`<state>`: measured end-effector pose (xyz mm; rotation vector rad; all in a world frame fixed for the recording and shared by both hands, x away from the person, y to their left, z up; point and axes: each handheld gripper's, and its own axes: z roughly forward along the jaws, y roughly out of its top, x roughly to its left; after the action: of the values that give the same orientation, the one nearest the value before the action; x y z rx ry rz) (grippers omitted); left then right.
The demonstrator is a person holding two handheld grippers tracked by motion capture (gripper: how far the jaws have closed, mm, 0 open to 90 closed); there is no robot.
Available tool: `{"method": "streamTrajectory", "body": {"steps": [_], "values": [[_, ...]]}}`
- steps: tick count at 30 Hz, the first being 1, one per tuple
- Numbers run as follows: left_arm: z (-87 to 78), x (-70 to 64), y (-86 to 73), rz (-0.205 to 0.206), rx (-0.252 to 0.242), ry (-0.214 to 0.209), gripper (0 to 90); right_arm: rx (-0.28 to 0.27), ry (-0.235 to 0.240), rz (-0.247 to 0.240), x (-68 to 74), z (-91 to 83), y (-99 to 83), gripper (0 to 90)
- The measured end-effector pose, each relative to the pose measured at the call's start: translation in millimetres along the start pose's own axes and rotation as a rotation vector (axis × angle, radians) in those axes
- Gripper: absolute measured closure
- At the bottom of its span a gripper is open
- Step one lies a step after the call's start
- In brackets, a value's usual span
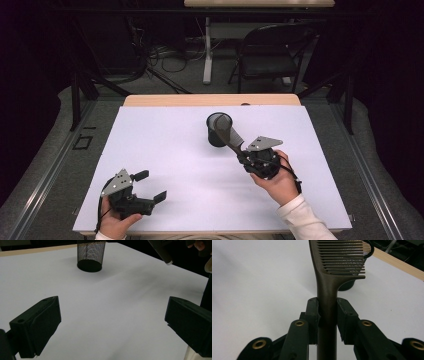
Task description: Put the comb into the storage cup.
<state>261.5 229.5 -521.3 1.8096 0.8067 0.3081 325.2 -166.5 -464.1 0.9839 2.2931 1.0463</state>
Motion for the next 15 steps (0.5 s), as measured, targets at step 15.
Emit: {"method": "streamTrajectory", "body": {"steps": [15], "values": [[-0.7,1.5,-0.1,0.006,0.000,0.004,2.9,-0.051,-0.006,-0.042,12.6,5.1,8.8,72.8]]}}
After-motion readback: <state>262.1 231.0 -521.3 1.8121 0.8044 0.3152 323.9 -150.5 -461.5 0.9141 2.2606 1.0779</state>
